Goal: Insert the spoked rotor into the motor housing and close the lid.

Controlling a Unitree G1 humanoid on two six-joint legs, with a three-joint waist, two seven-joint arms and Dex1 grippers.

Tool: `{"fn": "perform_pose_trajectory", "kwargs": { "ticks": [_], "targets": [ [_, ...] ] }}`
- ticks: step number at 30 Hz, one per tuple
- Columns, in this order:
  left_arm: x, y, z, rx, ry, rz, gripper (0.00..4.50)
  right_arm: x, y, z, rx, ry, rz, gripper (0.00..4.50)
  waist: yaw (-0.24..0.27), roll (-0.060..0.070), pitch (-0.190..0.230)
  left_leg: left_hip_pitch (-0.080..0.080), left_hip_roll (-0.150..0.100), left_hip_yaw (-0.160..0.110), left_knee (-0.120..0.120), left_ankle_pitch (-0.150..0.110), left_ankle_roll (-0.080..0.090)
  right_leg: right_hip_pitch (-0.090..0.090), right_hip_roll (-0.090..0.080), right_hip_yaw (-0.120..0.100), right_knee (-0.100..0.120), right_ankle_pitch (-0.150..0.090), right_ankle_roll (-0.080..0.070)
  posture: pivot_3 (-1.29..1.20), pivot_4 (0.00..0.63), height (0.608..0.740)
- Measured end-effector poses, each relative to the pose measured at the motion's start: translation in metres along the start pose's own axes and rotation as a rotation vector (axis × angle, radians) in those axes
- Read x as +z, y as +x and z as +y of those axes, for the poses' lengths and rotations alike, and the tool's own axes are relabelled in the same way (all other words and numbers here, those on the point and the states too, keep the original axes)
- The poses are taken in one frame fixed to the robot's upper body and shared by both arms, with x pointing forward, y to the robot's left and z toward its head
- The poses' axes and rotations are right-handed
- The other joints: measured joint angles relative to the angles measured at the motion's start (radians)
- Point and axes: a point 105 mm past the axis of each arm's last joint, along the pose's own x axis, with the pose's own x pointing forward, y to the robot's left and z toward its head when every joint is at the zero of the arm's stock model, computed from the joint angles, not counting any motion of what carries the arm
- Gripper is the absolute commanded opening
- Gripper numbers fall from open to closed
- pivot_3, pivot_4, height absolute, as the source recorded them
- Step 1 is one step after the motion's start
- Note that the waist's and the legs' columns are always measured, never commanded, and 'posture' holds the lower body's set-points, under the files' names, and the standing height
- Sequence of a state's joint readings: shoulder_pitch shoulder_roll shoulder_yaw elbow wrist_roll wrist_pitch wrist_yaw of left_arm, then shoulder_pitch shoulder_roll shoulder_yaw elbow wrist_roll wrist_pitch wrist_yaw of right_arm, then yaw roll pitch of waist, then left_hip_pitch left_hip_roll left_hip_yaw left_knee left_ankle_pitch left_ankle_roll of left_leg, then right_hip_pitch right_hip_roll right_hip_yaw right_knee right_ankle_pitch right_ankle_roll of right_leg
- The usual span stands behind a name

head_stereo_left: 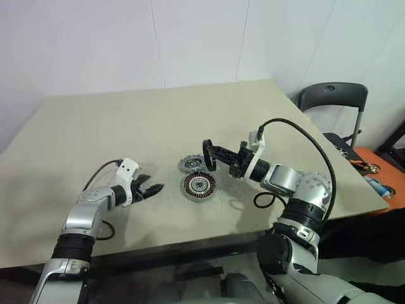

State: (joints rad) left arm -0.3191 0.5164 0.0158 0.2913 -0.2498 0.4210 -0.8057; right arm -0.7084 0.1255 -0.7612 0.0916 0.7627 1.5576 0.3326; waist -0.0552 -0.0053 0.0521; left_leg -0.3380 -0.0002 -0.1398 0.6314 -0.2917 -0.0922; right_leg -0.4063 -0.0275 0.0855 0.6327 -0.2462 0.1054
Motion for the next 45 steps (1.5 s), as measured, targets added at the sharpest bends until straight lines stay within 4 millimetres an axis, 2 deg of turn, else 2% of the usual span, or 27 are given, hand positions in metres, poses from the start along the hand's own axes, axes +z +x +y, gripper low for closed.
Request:
{"fn": "perform_pose_trajectory", "kwargs": {
  "ticks": [7,9,12,21,24,26,29,31,34,38,45],
  "targets": [
    [0.002,0.000,0.001,-0.003,0.007,0.004,3.64,-0.020,0.003,-0.015,-0.059,0.013,0.043,0.03,-0.020,0.001,0.000,0.000,0.000,0.000,0.000,0.000,0.000,0.000,0.000,0.000,0.000,0.000,0.000,0.00,0.000,0.740],
    [0.002,0.000,0.002,-0.003,0.004,0.006,3.64,-0.024,0.008,-0.014,-0.055,-0.004,0.055,0.03,-0.021,0.001,0.001,0.000,0.000,0.000,0.000,0.000,0.000,0.000,0.000,0.000,0.000,0.000,0.000,0.00,0.000,0.740],
    [0.001,0.000,0.001,-0.003,0.001,0.005,3.64,-0.029,0.018,-0.008,-0.031,-0.040,0.072,0.57,-0.021,0.001,0.001,0.000,0.000,0.000,0.000,0.000,0.000,0.000,0.000,0.000,0.000,0.000,0.000,0.00,0.000,0.740],
    [0.001,0.001,0.002,0.005,0.004,0.000,3.64,-0.031,0.025,0.004,0.076,0.024,0.059,3.64,-0.018,0.001,0.001,0.000,0.000,0.000,0.000,0.000,0.000,0.000,0.000,0.000,-0.001,0.000,0.000,0.00,0.000,0.740],
    [0.001,0.001,0.002,0.007,0.005,-0.004,3.64,-0.032,0.029,0.008,0.081,0.017,0.063,4.46,-0.018,0.002,0.001,0.000,0.000,0.000,0.000,0.000,0.000,0.000,0.000,0.000,-0.001,0.000,0.000,0.00,0.000,0.740],
    [0.001,0.001,0.001,0.008,0.004,-0.006,3.64,-0.035,0.032,0.009,0.075,0.002,0.076,4.46,-0.018,0.002,0.001,0.000,0.000,0.000,0.000,0.000,0.000,0.000,0.000,0.000,-0.001,0.000,0.000,0.00,0.000,0.740],
    [0.001,0.002,0.001,0.008,0.002,-0.009,3.64,-0.050,0.040,0.018,0.084,-0.070,0.150,4.46,-0.018,0.002,0.001,0.000,0.000,0.000,0.000,0.000,0.000,0.000,0.000,0.000,-0.001,0.000,0.000,0.00,0.000,0.740],
    [0.001,0.003,0.001,0.007,0.001,-0.012,3.64,-0.064,0.041,0.023,0.080,-0.178,0.236,4.46,-0.018,0.002,0.001,0.000,0.000,0.000,0.000,0.000,0.000,0.000,0.000,0.000,-0.001,-0.001,0.001,0.00,0.000,0.740],
    [0.000,0.005,0.001,0.005,0.000,-0.022,3.64,-0.075,0.034,0.022,0.039,-0.358,0.349,4.46,-0.014,0.001,0.001,-0.001,0.000,0.000,0.001,0.000,0.000,0.001,-0.001,0.000,-0.002,-0.002,0.004,0.00,0.000,0.740],
    [0.000,0.008,0.004,0.007,0.003,-0.032,3.64,-0.068,0.022,-0.003,-0.104,-0.598,0.420,4.46,-0.014,0.001,0.001,0.000,0.000,0.000,0.001,0.000,0.000,0.002,0.000,0.000,-0.002,-0.003,0.005,0.00,0.000,0.740],
    [-0.002,0.012,0.006,0.010,0.020,-0.058,3.64,-0.038,0.021,-0.023,-0.199,-0.709,0.342,4.46,-0.012,0.001,0.000,0.000,0.000,0.000,0.002,0.000,0.000,0.003,0.000,0.000,-0.002,-0.003,0.005,0.00,0.000,0.740]
  ]
}}
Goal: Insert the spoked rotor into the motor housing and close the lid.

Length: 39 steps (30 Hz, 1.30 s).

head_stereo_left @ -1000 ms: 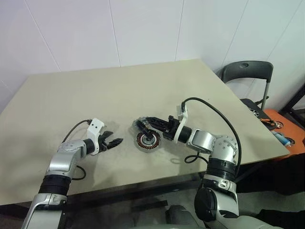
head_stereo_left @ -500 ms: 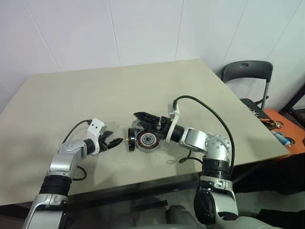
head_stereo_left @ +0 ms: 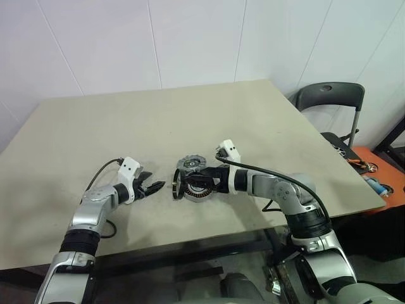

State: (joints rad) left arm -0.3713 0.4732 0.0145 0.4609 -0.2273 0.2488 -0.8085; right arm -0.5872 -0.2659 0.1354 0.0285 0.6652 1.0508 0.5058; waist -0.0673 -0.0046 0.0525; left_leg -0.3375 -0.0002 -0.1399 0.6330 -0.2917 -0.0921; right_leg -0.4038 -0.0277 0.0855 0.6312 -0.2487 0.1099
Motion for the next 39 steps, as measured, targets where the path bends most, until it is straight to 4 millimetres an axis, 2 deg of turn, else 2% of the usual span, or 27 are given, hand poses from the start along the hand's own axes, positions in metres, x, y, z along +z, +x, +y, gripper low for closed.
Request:
{"fn": "perform_pose_trajectory", "kwargs": {
  "ticks": [5,9,12,17,23,27,32,35,39],
  "targets": [
    [-0.001,0.000,0.000,0.002,0.005,-0.007,3.64,0.001,0.004,0.001,-0.031,-0.068,0.008,4.46,0.000,0.000,0.000,0.000,0.000,0.000,0.000,0.000,0.000,0.000,0.000,0.000,0.000,0.000,0.000,0.00,0.000,0.740],
    [-0.002,0.000,0.001,-0.005,0.005,-0.011,3.64,0.001,0.010,0.034,0.047,-0.194,0.049,4.46,0.001,0.000,0.000,0.000,0.000,-0.001,-0.001,0.000,0.000,0.000,0.000,0.000,0.000,0.000,0.000,0.00,0.000,0.740],
    [-0.002,0.001,0.002,-0.015,0.004,-0.014,3.64,0.007,0.009,0.047,0.082,-0.250,0.058,4.46,0.002,0.000,0.000,0.001,0.000,0.000,0.000,0.000,0.000,0.001,0.000,0.000,0.000,0.000,0.000,0.00,0.000,0.740],
    [-0.006,0.002,0.005,-0.020,0.007,-0.024,3.64,0.007,0.003,0.038,0.058,-0.286,0.095,4.46,0.001,0.001,-0.001,0.003,0.000,0.000,0.000,0.000,0.000,0.003,0.000,0.000,0.000,0.000,-0.001,0.00,0.000,0.740],
    [-0.011,0.004,0.006,-0.016,0.011,-0.032,3.64,0.008,0.010,0.028,0.006,-0.343,0.132,4.46,-0.001,0.003,-0.002,0.014,0.000,0.000,-0.002,0.000,0.000,0.012,0.000,0.000,-0.001,-0.002,-0.003,0.00,0.000,0.740],
    [-0.012,0.003,0.006,-0.009,0.012,-0.039,3.64,-0.001,0.021,0.024,-0.030,-0.221,0.195,4.46,-0.001,0.003,-0.002,0.015,0.000,0.000,-0.002,0.000,0.000,0.012,0.000,0.000,0.000,-0.002,-0.003,0.00,0.000,0.740],
    [-0.012,0.005,0.005,-0.009,0.009,-0.042,3.64,0.017,0.025,0.032,-0.078,-0.062,0.224,4.46,0.001,0.004,-0.003,0.015,0.000,-0.001,-0.002,0.000,0.000,0.012,0.000,0.000,0.000,-0.002,-0.003,0.00,0.000,0.740],
    [-0.012,0.006,0.004,-0.009,0.008,-0.043,3.64,0.025,0.024,0.019,-0.220,0.039,0.256,4.46,0.001,0.005,-0.003,0.014,0.000,-0.001,-0.003,0.000,0.000,0.012,0.000,0.000,0.000,-0.002,-0.003,0.00,0.000,0.740],
    [-0.012,0.008,0.002,-0.014,0.004,-0.047,3.64,0.025,0.017,0.005,-0.355,0.052,0.292,4.46,0.005,0.006,-0.004,0.014,0.000,-0.001,-0.004,0.000,0.000,0.012,0.000,-0.001,-0.001,-0.002,-0.003,0.00,0.000,0.740]
  ]
}}
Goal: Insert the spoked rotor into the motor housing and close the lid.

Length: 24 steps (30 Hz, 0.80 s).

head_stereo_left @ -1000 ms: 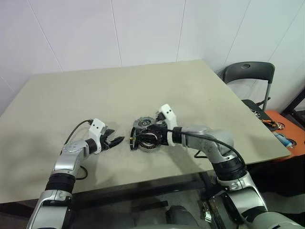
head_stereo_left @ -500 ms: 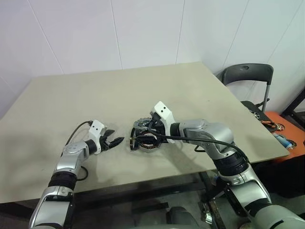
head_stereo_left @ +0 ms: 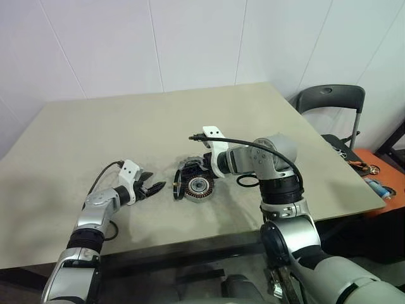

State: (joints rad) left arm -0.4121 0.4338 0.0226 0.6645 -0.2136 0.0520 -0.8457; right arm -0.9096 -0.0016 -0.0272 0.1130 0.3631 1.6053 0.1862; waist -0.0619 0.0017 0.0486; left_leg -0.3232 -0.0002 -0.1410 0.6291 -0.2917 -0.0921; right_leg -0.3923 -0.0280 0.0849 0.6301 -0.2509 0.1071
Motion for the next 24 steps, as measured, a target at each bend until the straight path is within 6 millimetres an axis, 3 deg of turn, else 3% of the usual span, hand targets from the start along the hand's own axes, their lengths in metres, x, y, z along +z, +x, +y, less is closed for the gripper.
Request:
{"fn": "perform_pose_trajectory", "kwargs": {
  "ticks": [13,20,24],
  "targets": [
    [0.000,0.000,-0.003,0.026,-0.005,-0.018,3.64,0.002,0.001,-0.006,-0.076,0.012,0.000,4.46,-0.003,0.002,0.000,-0.001,0.000,0.000,-0.001,0.000,0.000,-0.001,0.000,0.000,-0.001,0.000,0.000,0.00,0.000,0.740],
    [0.003,0.000,-0.006,0.048,-0.024,-0.017,3.64,0.032,-0.015,0.005,-0.027,0.001,-0.078,4.46,-0.003,0.003,0.001,-0.005,0.000,0.000,-0.001,0.000,0.000,-0.004,-0.001,0.000,-0.002,-0.001,0.001,0.00,0.000,0.740],
    [0.005,0.002,-0.009,0.053,-0.035,-0.015,3.64,0.031,-0.013,0.024,0.080,-0.015,-0.061,4.46,-0.002,0.003,0.001,-0.009,0.000,0.000,-0.001,0.000,0.000,-0.006,-0.001,0.000,-0.002,-0.001,0.001,0.00,0.000,0.740]
  ]
}}
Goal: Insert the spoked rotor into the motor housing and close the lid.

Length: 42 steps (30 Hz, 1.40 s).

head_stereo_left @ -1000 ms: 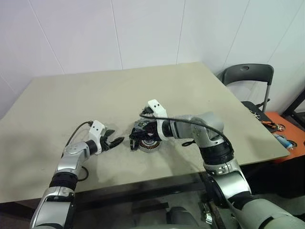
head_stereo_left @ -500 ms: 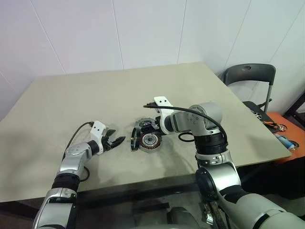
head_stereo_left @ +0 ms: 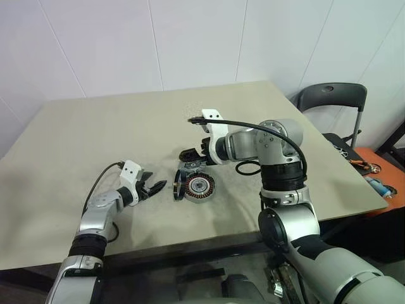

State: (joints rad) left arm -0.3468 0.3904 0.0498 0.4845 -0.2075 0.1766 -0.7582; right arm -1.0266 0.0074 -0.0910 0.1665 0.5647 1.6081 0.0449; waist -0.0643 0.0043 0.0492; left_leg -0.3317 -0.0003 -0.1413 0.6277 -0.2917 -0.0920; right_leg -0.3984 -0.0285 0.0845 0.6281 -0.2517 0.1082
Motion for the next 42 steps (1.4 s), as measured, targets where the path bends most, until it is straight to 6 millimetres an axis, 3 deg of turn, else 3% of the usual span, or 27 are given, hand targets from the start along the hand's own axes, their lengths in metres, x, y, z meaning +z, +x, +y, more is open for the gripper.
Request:
{"fn": "perform_pose_trajectory", "kwargs": {
  "ticks": [3,7,12,19,22,28,30,31,34,42],
  "targets": [
    [0.003,0.001,-0.003,-0.004,-0.005,0.005,3.64,-0.014,0.004,0.007,0.052,-0.035,0.056,4.46,0.004,-0.001,0.000,-0.006,0.000,-0.001,0.001,0.000,0.000,-0.004,0.000,0.000,-0.001,0.000,0.000,0.00,0.000,0.740],
    [0.006,-0.001,-0.004,-0.008,-0.007,0.018,3.64,-0.044,0.011,-0.003,0.051,-0.027,0.152,4.46,0.004,0.000,0.000,-0.009,-0.001,-0.001,0.000,0.000,0.000,-0.007,-0.001,0.000,-0.002,0.002,0.002,0.00,0.000,0.740],
    [0.008,-0.003,-0.009,-0.014,-0.015,0.034,3.64,-0.048,0.010,-0.018,-0.023,-0.012,0.173,4.46,-0.001,0.001,0.001,-0.008,-0.001,-0.001,-0.001,0.000,0.000,-0.007,0.000,0.000,-0.002,0.002,0.002,0.00,0.000,0.740],
    [0.010,-0.004,-0.016,-0.018,-0.019,0.048,3.64,-0.053,0.012,-0.013,-0.011,-0.025,0.192,4.46,-0.006,0.001,0.001,-0.008,-0.001,-0.001,-0.001,0.000,0.000,-0.007,0.000,0.000,-0.002,0.002,0.003,0.00,0.000,0.740],
    [0.011,-0.005,-0.018,-0.012,-0.022,0.054,3.64,-0.053,0.013,-0.010,-0.004,-0.025,0.191,3.84,-0.006,0.001,0.001,-0.009,-0.001,-0.001,-0.001,0.000,0.000,-0.008,0.000,0.000,-0.002,0.002,0.003,0.00,0.000,0.740],
    [0.011,-0.004,-0.021,-0.007,-0.026,0.058,3.64,-0.044,0.016,0.004,0.034,-0.026,0.172,1.83,-0.005,0.001,0.001,-0.009,0.000,-0.001,-0.001,0.000,0.000,-0.008,0.000,0.000,-0.003,0.002,0.003,0.00,0.000,0.740],
    [0.011,-0.004,-0.022,-0.004,-0.025,0.058,3.64,-0.041,0.015,0.011,0.064,-0.030,0.167,1.83,-0.005,0.001,0.001,-0.009,0.000,-0.001,-0.001,0.000,0.000,-0.008,0.000,0.000,-0.003,0.002,0.003,0.00,0.000,0.740],
    [0.011,-0.004,-0.022,-0.004,-0.025,0.058,3.64,-0.039,0.015,0.014,0.081,-0.030,0.165,1.29,-0.005,0.001,0.001,-0.009,0.000,-0.001,-0.001,0.000,0.000,-0.008,0.000,0.000,-0.003,0.002,0.003,0.00,0.000,0.740],
    [0.011,-0.004,-0.021,-0.001,-0.024,0.059,3.64,-0.032,0.012,0.016,0.090,-0.030,0.146,0.61,-0.005,0.001,0.001,-0.009,-0.001,0.000,-0.001,0.000,0.000,-0.008,0.000,0.000,-0.003,0.002,0.003,0.00,0.000,0.740],
    [0.011,-0.003,-0.021,0.001,-0.025,0.058,3.64,-0.029,0.009,0.012,0.087,-0.027,0.137,0.44,-0.006,0.001,0.001,-0.008,0.000,-0.001,-0.001,0.000,0.000,-0.007,0.000,0.000,-0.003,0.001,0.003,0.00,0.000,0.740]
  ]
}}
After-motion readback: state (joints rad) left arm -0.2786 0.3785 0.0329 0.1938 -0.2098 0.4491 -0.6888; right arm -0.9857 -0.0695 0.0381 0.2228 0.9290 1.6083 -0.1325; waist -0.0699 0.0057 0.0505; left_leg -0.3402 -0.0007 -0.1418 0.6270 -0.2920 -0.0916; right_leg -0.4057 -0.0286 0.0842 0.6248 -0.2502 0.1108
